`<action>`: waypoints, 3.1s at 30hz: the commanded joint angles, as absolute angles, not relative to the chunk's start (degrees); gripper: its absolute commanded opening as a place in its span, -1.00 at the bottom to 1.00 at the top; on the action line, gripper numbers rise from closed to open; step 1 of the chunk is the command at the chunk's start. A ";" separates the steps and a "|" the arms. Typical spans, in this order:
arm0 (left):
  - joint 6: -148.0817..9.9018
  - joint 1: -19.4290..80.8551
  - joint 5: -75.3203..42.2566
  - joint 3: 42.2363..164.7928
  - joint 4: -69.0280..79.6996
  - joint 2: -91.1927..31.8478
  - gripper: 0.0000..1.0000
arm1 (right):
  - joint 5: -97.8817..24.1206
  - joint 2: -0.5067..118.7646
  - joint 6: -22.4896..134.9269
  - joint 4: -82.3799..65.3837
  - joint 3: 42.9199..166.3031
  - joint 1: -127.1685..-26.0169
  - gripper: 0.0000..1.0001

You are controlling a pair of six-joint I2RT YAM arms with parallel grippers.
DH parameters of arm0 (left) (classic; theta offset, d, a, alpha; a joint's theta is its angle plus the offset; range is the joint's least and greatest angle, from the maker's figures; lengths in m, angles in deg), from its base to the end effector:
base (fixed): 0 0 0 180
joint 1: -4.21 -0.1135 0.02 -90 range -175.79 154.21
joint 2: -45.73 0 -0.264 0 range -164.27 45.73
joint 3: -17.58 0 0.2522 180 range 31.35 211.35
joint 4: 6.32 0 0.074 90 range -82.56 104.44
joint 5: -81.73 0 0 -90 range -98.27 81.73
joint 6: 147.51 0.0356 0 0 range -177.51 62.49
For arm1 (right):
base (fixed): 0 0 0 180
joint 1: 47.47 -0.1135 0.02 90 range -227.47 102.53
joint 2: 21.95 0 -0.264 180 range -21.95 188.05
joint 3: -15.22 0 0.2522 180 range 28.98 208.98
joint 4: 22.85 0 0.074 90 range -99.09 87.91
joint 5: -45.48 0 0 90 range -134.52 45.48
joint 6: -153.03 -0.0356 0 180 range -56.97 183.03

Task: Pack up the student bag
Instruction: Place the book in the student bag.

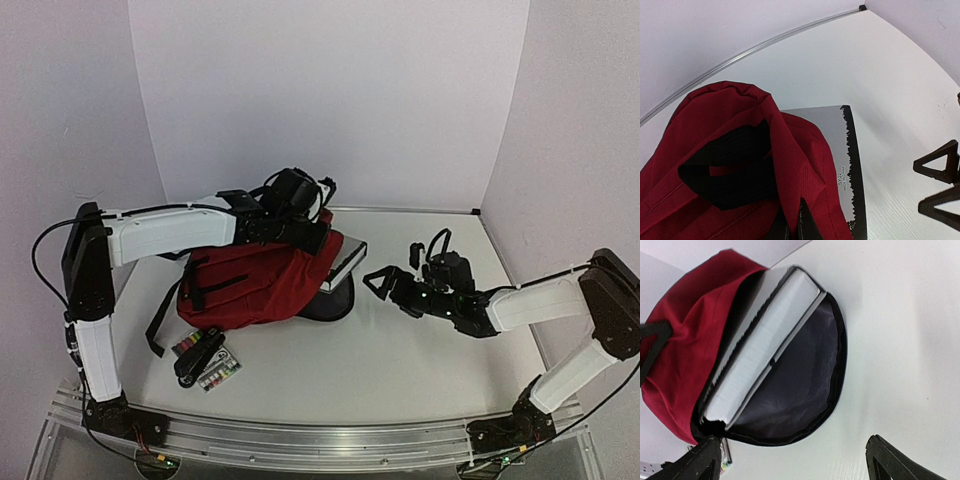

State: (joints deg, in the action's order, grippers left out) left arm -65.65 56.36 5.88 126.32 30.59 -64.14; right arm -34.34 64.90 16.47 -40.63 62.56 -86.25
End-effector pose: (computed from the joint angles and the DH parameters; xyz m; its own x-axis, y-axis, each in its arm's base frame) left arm 0.2814 -0.3479 0.2899 -0.4660 0.3759 -0.8010 0.5875 0.8084 0.0376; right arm 0.2310 0.1937 0.1763 -0.7390 0.3230 -0.5912 -0.3023 0.6252 0.7195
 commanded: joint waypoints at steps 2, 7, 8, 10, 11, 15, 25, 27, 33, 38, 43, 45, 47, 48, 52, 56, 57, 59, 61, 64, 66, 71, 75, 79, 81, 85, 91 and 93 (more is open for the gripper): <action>-69.82 55.13 3.61 123.30 25.97 -52.32 -1.00 | -29.20 61.74 10.90 -41.30 63.59 -84.40 0.97; -72.42 53.45 -2.17 117.64 22.33 -46.16 -1.00 | -23.66 63.28 6.51 -46.58 65.74 -84.38 0.97; -72.87 53.10 -2.71 116.71 22.01 -45.14 -1.00 | -23.24 63.72 5.99 -47.76 66.07 -84.40 0.97; -73.68 52.45 -3.35 114.64 21.22 -43.16 -1.00 | -23.12 64.83 5.53 -48.85 67.04 -84.34 0.97; -74.03 52.15 -3.73 113.80 20.72 -42.49 -1.00 | -23.23 65.82 5.35 -48.89 67.66 -84.36 0.97; -75.20 51.33 -5.16 111.33 19.67 -40.22 -1.00 | -22.39 70.94 3.99 -50.03 69.59 -84.39 0.97; -75.61 50.82 -6.66 108.61 19.30 -37.05 -1.00 | -21.73 83.40 3.68 -51.41 78.47 -84.29 0.97; -75.32 50.58 -7.68 108.14 19.05 -36.19 -1.00 | -20.79 86.55 3.32 -52.90 80.35 -84.29 0.95; -75.89 48.42 -13.95 107.17 18.58 -33.54 -1.00 | -16.12 94.37 -3.64 -68.79 82.86 -84.26 0.53; -77.90 44.52 -20.42 106.90 18.38 -32.49 -1.00 | -15.14 98.22 -8.63 -78.83 83.13 -84.26 -0.23; -77.41 42.97 -23.85 109.06 20.76 -32.84 -1.00 | -15.61 96.69 -7.46 -79.45 81.62 -84.27 -0.73; -77.40 41.51 -27.03 109.48 20.71 -32.73 -1.00 | -15.73 94.79 -7.07 -79.20 80.25 -84.24 -0.84; -77.70 39.27 -31.23 109.89 20.54 -32.65 -1.00 | -15.43 92.93 -7.19 -78.80 78.55 -84.22 -0.91; -77.71 38.27 -33.22 110.30 20.88 -32.63 -1.00 | -15.22 91.87 -7.26 -78.57 77.56 -84.19 -0.94; -76.10 34.95 -40.49 112.20 22.44 -32.24 -1.00 | -16.09 85.35 -7.09 -77.10 72.16 -83.84 -1.00; -73.17 32.10 -49.37 113.35 23.05 -31.51 -1.00 | -19.75 76.10 -4.26 -64.69 69.62 -83.52 -1.00; -72.10 31.77 -51.53 113.82 23.01 -31.56 -0.99 | -20.57 74.43 -2.55 -60.12 70.52 -83.50 -1.00; -70.00 31.28 -56.53 115.80 24.12 -32.33 -1.00 | -22.52 71.04 0.25 -49.44 72.59 -83.51 -1.00; -68.02 31.14 -60.16 118.53 26.61 -33.78 -1.00 | -23.50 68.95 1.52 -42.49 74.17 -83.52 -1.00; -66.37 31.13 -65.34 121.89 27.87 -36.03 -0.99 | -22.91 68.32 1.45 -36.69 76.23 -83.52 -1.00; -66.00 31.11 -67.83 123.06 26.93 -37.12 -1.00 | -22.08 69.12 0.07 -35.47 76.84 -83.62 -1.00; -65.19 31.11 -71.50 125.68 25.00 -39.21 -1.00 | -23.20 70.98 -5.33 -33.73 76.68 -84.54 -1.00; -64.52 31.11 -71.32 127.79 24.42 -40.43 -1.00 | -24.00 70.63 -11.70 -32.87 74.88 -86.11 -1.00; -63.47 31.11 -69.87 128.94 24.76 -41.25 -1.00 | -28.01 67.08 -18.17 -30.97 71.64 -87.67 -1.00; -63.28 31.11 -69.79 128.48 24.05 -41.13 -1.00 | -29.68 65.71 -19.12 -29.40 71.59 -87.86 -1.00; -63.30 31.11 -70.78 127.24 22.94 -40.92 -1.00 | -31.44 67.49 -17.25 -26.11 75.76 -88.01 -1.00; -63.98 31.15 -72.01 126.10 21.73 -40.43 -0.99 | -34.61 74.98 -16.50 -25.85 83.70 -90.64 -1.00; -64.67 31.19 -72.47 125.52 20.69 -40.37 -1.00 | -35.70 77.83 -16.22 -25.88 86.60 -91.33 -1.00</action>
